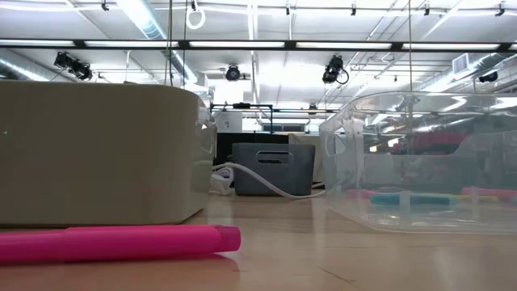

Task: Pick & Place Markers
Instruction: Put the green pen into the transparent bin

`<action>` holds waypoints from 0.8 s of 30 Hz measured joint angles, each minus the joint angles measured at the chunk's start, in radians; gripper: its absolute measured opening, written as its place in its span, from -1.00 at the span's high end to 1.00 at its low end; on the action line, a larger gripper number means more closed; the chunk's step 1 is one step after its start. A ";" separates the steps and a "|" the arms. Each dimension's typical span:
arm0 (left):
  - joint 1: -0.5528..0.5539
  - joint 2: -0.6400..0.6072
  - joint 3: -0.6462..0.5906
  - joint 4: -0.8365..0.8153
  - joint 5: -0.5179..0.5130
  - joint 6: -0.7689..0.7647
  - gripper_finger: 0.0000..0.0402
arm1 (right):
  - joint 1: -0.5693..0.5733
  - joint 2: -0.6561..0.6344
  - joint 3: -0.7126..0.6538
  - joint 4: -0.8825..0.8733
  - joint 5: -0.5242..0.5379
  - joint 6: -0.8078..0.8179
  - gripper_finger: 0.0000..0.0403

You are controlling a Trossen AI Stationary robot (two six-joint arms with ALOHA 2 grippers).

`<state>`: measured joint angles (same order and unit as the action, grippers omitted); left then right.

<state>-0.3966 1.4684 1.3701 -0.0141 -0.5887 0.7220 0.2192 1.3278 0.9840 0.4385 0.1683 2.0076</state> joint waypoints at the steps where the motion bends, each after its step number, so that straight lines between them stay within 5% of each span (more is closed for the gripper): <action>1: -0.001 -0.003 0.000 -0.002 -0.002 -0.035 0.45 | 0.000 0.000 0.000 0.004 0.003 -0.012 0.83; 13: -0.019 -0.142 -0.001 -0.025 -0.018 -0.364 0.16 | -0.046 -0.031 0.000 0.045 -0.047 -0.280 0.83; 24: -0.015 -0.235 0.000 -0.091 -0.046 -0.711 0.16 | -0.083 -0.121 0.000 0.010 -0.160 -0.896 0.84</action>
<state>-0.4118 1.2332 1.3698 -0.1047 -0.6344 0.0105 0.1357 1.2071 0.9840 0.4487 0.0079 1.1112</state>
